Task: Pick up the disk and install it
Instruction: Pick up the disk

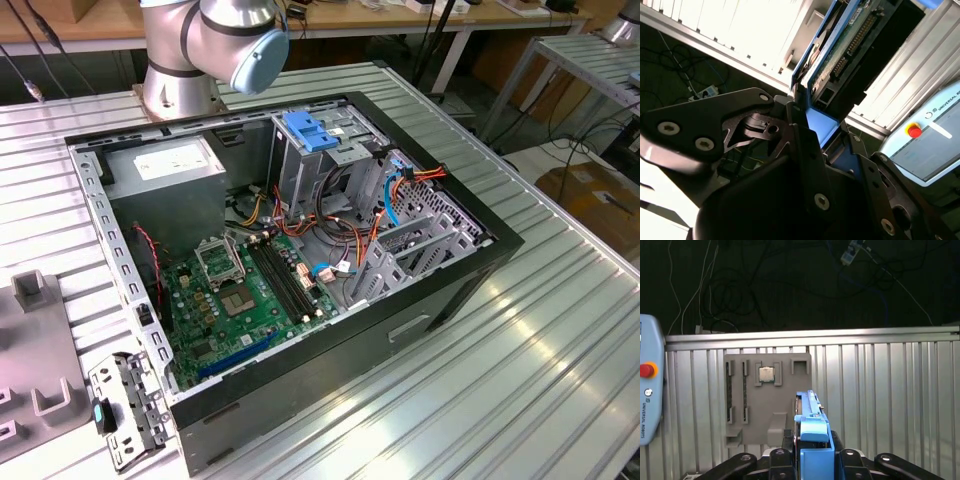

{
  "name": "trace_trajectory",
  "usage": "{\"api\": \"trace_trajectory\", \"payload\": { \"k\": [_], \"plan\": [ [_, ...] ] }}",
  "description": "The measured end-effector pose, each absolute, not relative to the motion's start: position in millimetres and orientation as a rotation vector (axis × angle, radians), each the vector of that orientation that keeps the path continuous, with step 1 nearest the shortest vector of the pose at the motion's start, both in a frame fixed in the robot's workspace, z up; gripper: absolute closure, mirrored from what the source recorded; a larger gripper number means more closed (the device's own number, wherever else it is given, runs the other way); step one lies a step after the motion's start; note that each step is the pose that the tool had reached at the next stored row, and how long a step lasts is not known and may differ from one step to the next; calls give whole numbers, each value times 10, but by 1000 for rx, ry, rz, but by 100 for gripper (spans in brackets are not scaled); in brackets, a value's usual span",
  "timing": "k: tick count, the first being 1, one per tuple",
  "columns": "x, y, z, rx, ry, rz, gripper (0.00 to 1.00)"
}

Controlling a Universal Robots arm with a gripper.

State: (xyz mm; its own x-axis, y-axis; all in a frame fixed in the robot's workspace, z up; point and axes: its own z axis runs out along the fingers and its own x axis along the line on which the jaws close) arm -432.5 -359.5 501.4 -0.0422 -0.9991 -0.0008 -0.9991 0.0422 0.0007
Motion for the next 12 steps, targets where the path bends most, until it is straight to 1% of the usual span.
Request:
{"api": "trace_trajectory", "payload": {
  "k": [12],
  "plan": [
    [-4206,-3595,5014,-2174,2268,2,63]
  ]
}}
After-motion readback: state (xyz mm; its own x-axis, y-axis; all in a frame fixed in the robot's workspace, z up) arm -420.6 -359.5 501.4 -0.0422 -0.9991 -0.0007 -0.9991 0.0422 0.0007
